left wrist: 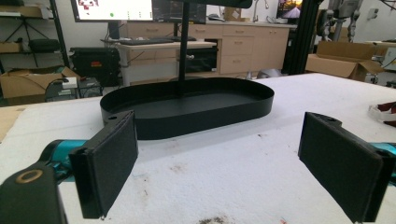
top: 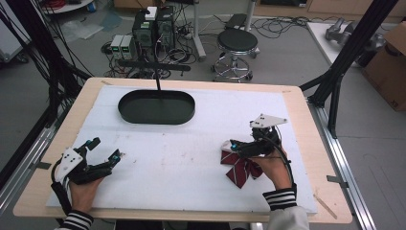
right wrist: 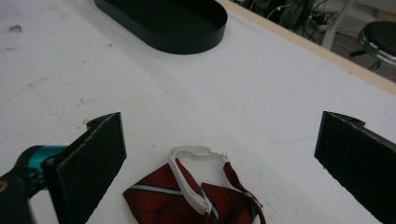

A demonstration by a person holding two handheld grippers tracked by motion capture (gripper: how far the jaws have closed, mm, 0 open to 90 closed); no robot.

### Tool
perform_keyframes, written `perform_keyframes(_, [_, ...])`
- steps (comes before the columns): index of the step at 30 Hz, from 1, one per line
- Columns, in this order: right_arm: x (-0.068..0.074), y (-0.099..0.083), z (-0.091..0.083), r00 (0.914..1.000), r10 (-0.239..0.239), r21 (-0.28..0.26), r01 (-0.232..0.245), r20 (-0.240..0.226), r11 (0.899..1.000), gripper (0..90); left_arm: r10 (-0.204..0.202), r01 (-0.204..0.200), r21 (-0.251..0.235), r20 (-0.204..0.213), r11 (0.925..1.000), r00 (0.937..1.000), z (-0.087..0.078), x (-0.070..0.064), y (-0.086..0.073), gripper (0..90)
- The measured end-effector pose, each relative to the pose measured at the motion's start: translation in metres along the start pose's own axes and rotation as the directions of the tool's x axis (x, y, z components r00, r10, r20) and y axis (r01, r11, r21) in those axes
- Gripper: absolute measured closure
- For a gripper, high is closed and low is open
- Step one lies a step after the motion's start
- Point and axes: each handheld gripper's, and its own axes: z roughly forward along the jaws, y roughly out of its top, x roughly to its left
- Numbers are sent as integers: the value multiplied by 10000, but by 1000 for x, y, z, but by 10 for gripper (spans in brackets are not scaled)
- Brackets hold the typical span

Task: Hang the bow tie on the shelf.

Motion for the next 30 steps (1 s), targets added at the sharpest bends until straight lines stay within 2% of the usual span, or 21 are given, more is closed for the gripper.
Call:
perform_keyframes(2, [0, 0, 5, 9997, -23, 223, 29, -243, 9997, 9, -21, 21, 34, -2, 10000, 10000, 0, 0, 0, 125])
perform_keyframes(4, [1, 2, 10, 9995, -100, 419, 113, -300, 9991, 9, -25, 25, 52, -10, 10000, 10000, 0, 0, 0, 125])
perform_keyframes(6, [2, 3, 13, 9989, -182, 642, 210, -440, 9977, 51, -25, 25, 54, -7, 10000, 10000, 0, 0, 0, 125])
perform_keyframes(9, [3, 5, 18, 9971, -254, 960, 322, -714, 9949, 58, 5, -5, 73, -1, 10000, 10000, 0, 0, 0, 125])
perform_keyframes(13, [5, 7, 27, 9948, -473, 1438, 599, -900, 9878, 75, 25, -25, 82, -5, 10000, 10000, 0, 0, 0, 125])
perform_keyframes(15, [6, 7, 30, 9933, -692, 1624, 836, -924, 9832, 159, 23, -23, 80, -6, 10000, 10000, 0, 0, 0, 125])
perform_keyframes(17, [9, 7, 35, 9911, -940, 1794, 1097, -937, 9776, 163, 8, -8, 80, -14, 10000, 10000, 0, 0, 0, 125])
perform_keyframes(22, [8, 5, 45, 9889, -661, 2156, 939, -1329, 9720, 172, -36, 36, 87, -8, 10000, 10000, 1, 1, 0, 125])
perform_keyframes(27, [10, 2, 56, 9805, -832, 2735, 1305, -1780, 9530, 241, -63, 64, 76, -12, 10000, 10000, 1, 1, 0, 125])
perform_keyframes(30, [11, 1, 61, 9791, -789, 3092, 1350, -1873, 9414, 299, -76, 76, 98, -10, 9999, 10000, 1, 1, 0, 125])
